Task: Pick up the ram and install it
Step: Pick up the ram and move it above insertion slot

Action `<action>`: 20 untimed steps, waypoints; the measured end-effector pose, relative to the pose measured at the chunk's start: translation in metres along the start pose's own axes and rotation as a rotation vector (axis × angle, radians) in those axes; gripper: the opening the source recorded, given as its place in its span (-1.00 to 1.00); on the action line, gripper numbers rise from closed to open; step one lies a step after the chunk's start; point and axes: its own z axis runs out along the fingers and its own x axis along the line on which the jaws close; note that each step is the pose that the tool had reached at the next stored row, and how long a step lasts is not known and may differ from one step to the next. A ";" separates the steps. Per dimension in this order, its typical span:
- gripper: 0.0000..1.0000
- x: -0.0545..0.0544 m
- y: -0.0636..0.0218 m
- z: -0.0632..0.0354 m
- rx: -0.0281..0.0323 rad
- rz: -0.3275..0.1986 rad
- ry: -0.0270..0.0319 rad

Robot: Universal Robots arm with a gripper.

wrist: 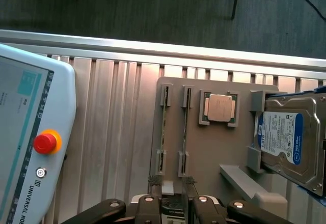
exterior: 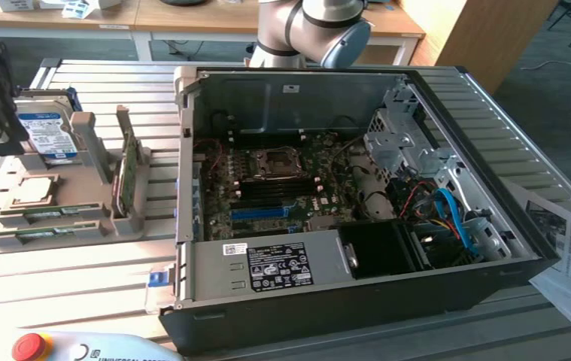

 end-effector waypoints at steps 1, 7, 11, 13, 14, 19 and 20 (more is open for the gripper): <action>-0.40 0.000 0.0000 0.0004 0.0000 0.000 -0.0001; -0.40 0.002 0.0006 0.0037 -0.0001 0.000 -0.0001; -0.40 0.003 0.0009 0.0073 0.0000 0.000 -0.0002; -0.40 0.003 0.0010 0.0093 0.0000 0.000 -0.0002; -0.40 0.003 0.0011 0.0103 -0.0001 0.000 -0.0001; -0.40 0.004 0.0011 0.0166 0.0000 0.000 -0.0002; -0.40 0.004 0.0011 0.0179 0.0000 0.000 -0.0002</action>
